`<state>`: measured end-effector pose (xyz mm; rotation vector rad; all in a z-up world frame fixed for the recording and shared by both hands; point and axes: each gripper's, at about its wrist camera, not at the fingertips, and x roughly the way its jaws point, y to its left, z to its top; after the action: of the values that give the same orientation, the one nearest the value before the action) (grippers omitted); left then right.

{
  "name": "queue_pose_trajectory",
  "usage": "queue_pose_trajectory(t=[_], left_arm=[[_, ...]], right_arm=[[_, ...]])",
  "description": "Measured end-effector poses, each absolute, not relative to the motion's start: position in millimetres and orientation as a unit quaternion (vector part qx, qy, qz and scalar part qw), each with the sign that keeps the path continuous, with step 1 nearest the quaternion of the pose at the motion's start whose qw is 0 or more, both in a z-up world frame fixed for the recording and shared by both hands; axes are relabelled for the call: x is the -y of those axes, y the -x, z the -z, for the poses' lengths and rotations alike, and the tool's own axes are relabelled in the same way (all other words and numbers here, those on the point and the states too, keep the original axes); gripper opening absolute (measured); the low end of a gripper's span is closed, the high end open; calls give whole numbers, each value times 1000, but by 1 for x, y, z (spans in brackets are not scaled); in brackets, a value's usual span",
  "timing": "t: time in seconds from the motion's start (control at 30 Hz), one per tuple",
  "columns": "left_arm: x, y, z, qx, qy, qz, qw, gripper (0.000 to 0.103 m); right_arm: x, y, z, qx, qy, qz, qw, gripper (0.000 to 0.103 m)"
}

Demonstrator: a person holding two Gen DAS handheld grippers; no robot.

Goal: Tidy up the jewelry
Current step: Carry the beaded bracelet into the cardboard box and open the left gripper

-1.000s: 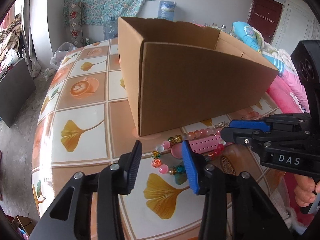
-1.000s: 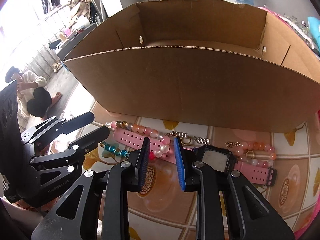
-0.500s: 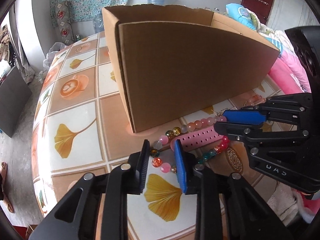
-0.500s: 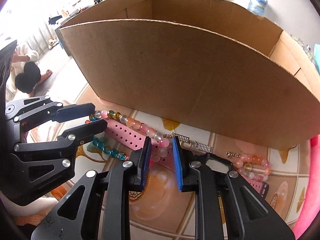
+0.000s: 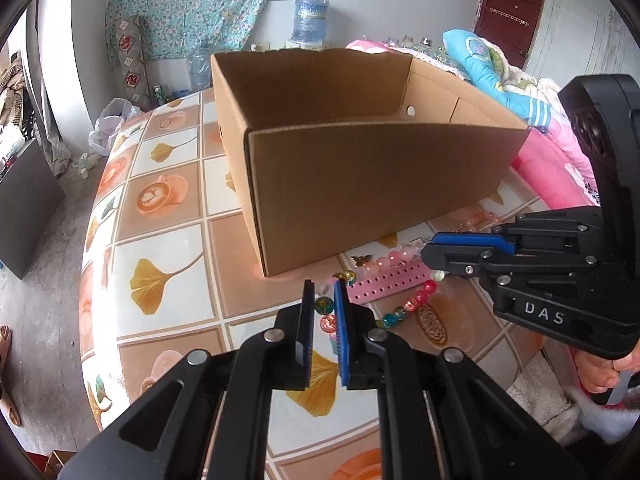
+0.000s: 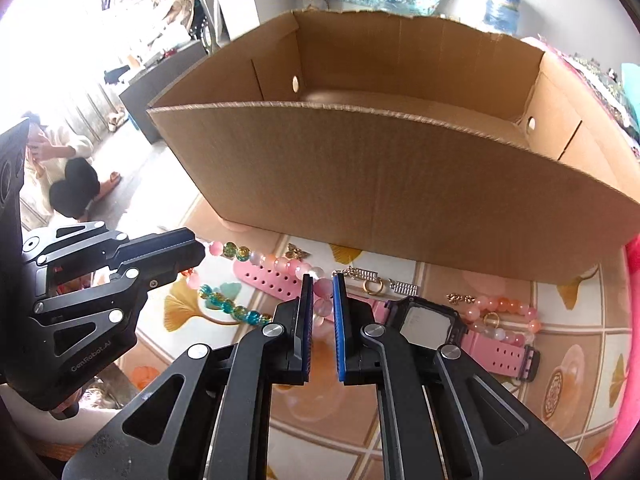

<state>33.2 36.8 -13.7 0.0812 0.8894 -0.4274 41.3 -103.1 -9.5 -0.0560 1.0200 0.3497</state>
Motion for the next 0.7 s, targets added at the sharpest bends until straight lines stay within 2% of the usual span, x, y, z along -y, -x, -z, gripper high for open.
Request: queue_pose_trajectory(t=[0.23,0.37,0.47,0.53,0.7], left_arm=[[-45,-25,-46,-376,-4,226,899,9],[-38,-44,-99,-321,-10,244,915,9],[-29,-76,-122,-304,-19,245,920,9],[-23,-110,-124,-320,-22,242,916,9],[-9,-208,-87,-433,-17,217,875,9]], right_arm=[[134,-21,-44,-440,5,-175,881,8],[141,-45,-91,-401,10,-195,895,8],[135,-87,-107,-402,-1,-214,890,8],[135,-129,-107,-423,-17,-227,877,8],[125,-209,-69,-515,-57,-235,823,8]])
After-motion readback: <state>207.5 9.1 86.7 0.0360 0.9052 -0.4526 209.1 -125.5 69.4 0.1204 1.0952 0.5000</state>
